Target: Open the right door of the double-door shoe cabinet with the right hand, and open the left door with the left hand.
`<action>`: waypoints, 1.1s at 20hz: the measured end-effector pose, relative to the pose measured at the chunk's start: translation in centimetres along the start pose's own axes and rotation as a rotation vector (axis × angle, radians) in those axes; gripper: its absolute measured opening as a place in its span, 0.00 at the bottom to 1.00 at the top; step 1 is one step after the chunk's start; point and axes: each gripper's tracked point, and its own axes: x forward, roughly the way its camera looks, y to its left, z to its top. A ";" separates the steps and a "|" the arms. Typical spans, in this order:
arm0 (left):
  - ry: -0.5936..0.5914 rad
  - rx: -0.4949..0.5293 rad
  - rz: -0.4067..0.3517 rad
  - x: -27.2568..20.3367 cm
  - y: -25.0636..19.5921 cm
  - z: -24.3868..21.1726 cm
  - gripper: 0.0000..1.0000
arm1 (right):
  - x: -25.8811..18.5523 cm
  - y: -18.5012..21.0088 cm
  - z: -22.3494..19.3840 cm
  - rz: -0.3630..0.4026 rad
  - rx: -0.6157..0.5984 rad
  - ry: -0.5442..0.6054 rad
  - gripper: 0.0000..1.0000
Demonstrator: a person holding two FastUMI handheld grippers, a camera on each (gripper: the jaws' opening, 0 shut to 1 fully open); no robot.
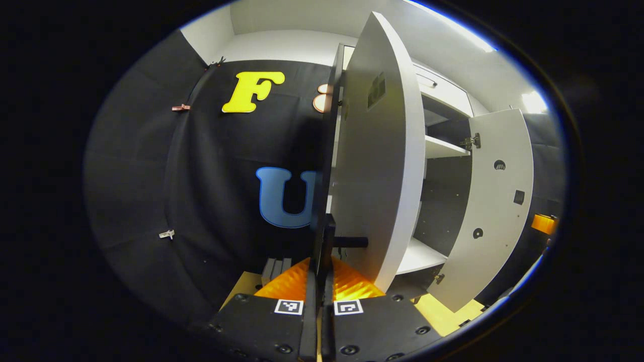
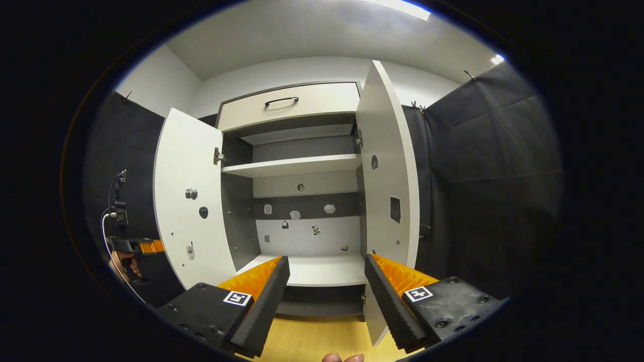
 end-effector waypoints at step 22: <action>-0.101 0.051 0.031 -8.0 -7.1 3.6 0.93 | -0.2 0.1 0.2 0.017 0.015 0.021 0.94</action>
